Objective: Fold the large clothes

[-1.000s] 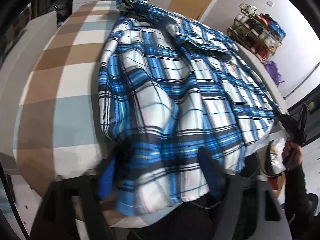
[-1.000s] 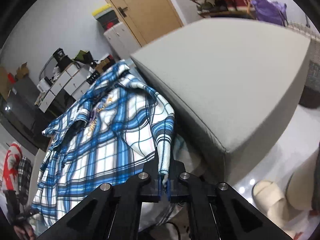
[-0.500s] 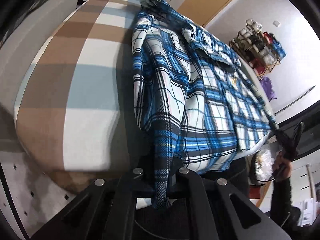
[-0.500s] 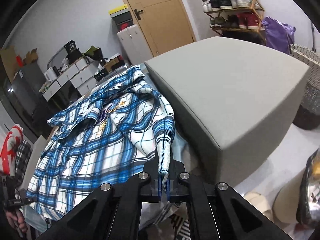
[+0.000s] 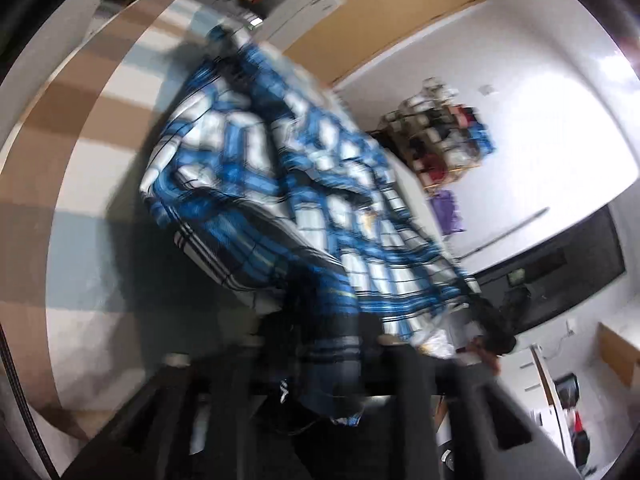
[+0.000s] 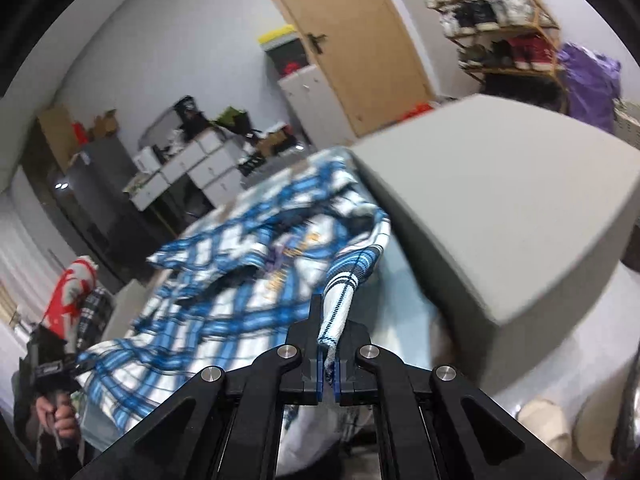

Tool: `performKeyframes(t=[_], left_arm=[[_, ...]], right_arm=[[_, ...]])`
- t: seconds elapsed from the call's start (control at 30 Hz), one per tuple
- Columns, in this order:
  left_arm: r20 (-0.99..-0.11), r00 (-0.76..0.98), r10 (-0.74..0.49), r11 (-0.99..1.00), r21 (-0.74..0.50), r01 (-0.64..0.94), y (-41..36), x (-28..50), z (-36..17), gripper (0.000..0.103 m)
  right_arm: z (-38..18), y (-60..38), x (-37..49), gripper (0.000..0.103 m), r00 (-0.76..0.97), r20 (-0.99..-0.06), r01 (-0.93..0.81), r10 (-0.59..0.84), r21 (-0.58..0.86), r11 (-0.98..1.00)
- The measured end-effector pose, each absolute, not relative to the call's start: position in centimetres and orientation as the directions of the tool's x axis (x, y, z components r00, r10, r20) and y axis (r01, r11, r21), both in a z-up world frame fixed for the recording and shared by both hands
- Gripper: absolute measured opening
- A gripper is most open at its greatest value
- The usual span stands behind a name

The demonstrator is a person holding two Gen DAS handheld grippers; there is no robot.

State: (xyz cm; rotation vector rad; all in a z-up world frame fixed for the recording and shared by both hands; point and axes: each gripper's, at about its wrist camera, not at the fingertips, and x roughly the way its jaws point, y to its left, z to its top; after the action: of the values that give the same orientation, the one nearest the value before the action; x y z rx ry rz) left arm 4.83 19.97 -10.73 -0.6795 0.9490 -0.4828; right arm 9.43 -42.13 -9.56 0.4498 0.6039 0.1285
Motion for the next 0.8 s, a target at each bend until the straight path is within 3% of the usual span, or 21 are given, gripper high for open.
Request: performKeyframes(t=[0.03,0.4,0.63,0.73,0.8], left_arm=[[-0.596,0.497,-0.631,0.708,-0.704,0.054,20.0,4.9,-11.5,0.053],[-0.689,0.416,-0.593,0.754,-0.657,-0.013,19.3,3.6,-14.0,0.056],[-0.757,0.375,-0.535,0.834,-0.544,0.091,17.6,2.5,-13.6,0.056],[-0.761,0.370,-0.533,0.837,-0.538,0.101,17.7,2.4,-13.7,0.056],[-0.757,0.375,-0.535,0.835,-0.541,0.101,17.8,2.3,-13.8,0.052]], right_arm=[[-9.3,-41.6,9.7,0.003,0.816,-0.515,-0.010,0.263,0.442,0.897],[-14.5,-40.5,11.7,0.005,0.745,-0.603,0.032,0.286,0.460,0.887],[-17.3,-42.8,11.8,0.008,0.725,-0.638,0.137,0.259,0.502,0.854],[-17.8,-43.4,12.0,0.013,0.713,-0.645,0.150,0.275,0.523,0.839],[-18.2,-43.7,12.2,0.023,0.705,-0.640,0.146,0.306,0.553,0.821]])
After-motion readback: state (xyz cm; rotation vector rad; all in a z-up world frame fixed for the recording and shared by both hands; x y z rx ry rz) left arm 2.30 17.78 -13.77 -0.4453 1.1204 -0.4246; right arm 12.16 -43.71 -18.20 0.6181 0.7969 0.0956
